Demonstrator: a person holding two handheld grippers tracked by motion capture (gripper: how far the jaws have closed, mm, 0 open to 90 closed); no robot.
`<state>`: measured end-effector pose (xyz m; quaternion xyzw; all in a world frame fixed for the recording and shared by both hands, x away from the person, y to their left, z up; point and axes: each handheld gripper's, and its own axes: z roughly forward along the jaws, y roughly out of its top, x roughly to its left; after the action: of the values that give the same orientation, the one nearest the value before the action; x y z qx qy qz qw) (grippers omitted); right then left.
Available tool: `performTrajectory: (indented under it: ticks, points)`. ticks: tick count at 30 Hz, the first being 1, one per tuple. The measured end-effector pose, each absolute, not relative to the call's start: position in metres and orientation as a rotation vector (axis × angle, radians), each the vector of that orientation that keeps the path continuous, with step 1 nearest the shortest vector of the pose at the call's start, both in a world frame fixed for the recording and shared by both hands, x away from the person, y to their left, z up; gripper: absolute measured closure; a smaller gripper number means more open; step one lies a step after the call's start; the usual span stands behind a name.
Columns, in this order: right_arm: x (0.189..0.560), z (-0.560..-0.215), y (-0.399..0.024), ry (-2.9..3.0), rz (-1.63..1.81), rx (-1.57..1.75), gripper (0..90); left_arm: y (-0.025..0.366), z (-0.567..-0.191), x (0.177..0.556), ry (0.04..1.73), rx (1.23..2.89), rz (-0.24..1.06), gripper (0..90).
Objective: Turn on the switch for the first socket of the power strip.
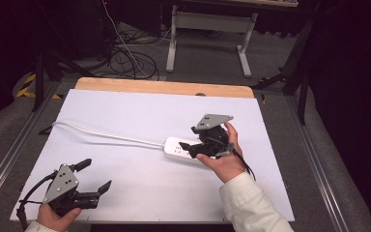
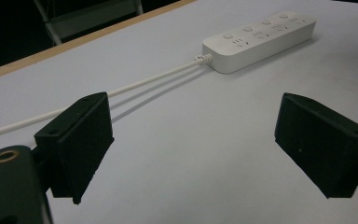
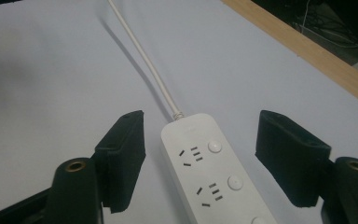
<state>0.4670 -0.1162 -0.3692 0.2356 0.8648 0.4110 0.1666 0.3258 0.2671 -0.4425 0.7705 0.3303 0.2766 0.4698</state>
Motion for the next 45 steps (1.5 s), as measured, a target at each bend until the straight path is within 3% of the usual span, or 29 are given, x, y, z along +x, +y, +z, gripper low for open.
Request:
performTrajectory:
  ticks: [9, 18, 45]
  points:
    - [0.443, -0.365, -0.142, 2.393, 1.258, 0.667, 27.3, 0.267, -0.442, 0.326, 0.811, 1.888, 0.678, 11.8]
    - [0.423, -0.372, -0.167, 2.349, 1.354, 0.664, 27.2, 0.267, -0.442, 0.325, 0.810, 1.887, 0.681, 11.8]
    - [0.410, -0.429, -0.220, 2.334, 1.477, 0.680, 26.3, 0.264, -0.440, 0.319, 0.803, 1.872, 0.681, 11.5]
